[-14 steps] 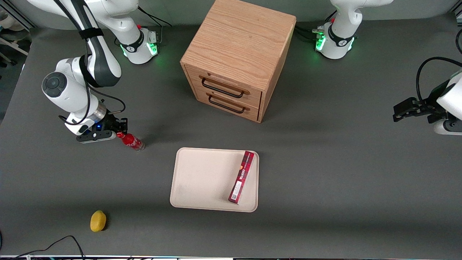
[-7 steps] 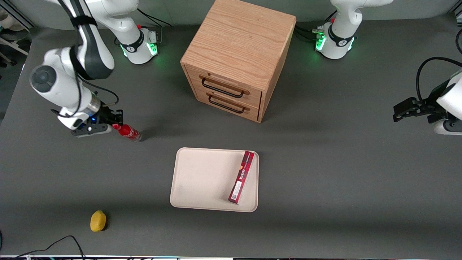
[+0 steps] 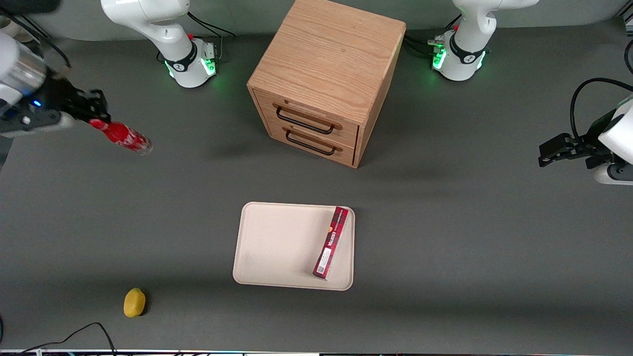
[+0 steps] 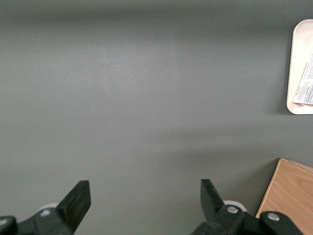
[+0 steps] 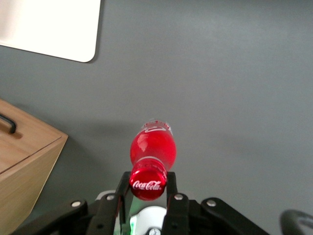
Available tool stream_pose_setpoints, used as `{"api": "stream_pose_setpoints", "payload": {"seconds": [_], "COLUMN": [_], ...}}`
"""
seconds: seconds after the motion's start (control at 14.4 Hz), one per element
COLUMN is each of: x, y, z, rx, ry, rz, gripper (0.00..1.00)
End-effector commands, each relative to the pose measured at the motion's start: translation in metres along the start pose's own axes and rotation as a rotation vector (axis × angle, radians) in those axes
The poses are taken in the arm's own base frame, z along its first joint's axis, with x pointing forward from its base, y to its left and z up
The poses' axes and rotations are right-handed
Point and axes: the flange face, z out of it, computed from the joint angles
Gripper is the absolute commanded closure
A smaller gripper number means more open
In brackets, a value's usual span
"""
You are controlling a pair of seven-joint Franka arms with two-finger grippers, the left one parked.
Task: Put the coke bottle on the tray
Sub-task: 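Lift the bottle and carry it over the cream tray, then lower the bottle onto the tray beside the biscuit box and release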
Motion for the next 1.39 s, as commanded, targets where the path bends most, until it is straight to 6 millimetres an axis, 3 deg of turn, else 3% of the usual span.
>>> {"api": "stream_pose_setpoints", "payload": {"seconds": [0.0,0.14,0.28,0.49,0.62,0.76,0.9,1.11,1.25,1.32], "x": [0.048,0.076,0.12,0.175,0.198,0.229,0.249,0.266,0.27,0.276], "y": [-0.007,-0.021,-0.077,-0.144,-0.18,-0.209,-0.23,-0.229,-0.228,-0.228], "z": [-0.014,0.009,0.026,0.06,0.083,0.119,0.154,0.188,0.196,0.212], "rx": [-0.011,-0.014,-0.015,0.045,0.076,0.099,0.055,0.016,0.01,0.009], "ry": [-0.054,-0.088,-0.085,-0.065,-0.019,0.051,0.099,0.13,0.137,0.134], "rz": [-0.001,0.092,0.121,0.241,0.302,0.375,0.374,0.368,0.358,0.358], "gripper": [1.0,1.0,1.0,1.0,1.0,1.0,1.0,1.0,1.0,1.0]}}
